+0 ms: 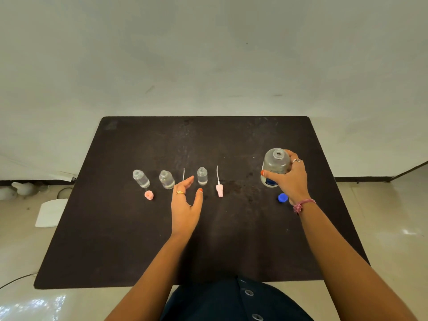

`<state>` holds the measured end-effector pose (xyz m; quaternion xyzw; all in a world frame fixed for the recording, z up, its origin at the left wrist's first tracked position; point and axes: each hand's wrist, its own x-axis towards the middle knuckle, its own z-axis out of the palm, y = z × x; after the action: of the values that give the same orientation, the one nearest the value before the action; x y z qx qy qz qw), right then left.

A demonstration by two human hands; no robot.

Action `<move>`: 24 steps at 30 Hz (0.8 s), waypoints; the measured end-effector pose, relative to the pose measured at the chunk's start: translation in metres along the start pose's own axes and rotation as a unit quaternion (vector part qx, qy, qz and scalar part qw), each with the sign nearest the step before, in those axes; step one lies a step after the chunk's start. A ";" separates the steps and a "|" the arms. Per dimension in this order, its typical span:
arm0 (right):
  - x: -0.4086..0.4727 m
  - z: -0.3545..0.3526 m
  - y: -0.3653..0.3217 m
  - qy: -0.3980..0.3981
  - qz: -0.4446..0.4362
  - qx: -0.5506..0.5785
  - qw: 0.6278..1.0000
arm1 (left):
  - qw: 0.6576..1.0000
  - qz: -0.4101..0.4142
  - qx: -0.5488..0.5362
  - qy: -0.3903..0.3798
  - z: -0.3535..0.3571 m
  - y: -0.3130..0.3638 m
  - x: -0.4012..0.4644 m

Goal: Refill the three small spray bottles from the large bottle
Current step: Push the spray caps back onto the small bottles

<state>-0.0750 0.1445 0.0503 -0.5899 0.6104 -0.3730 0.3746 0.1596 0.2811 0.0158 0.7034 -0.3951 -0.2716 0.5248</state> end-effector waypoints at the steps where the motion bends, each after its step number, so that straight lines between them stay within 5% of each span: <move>1: 0.002 -0.002 0.005 -0.001 0.006 0.001 1.000 | 1.000 -0.005 -0.003 -0.003 0.004 0.000 -0.002; 24: 0.016 -0.009 0.056 -0.020 0.084 0.027 0.996 | 0.997 -0.080 -0.018 0.012 0.046 -0.001 -0.014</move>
<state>-0.1084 0.1297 0.0034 -0.5336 0.6396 -0.3447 0.4328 0.1156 0.2692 0.0008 0.7265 -0.3264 -0.3117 0.5182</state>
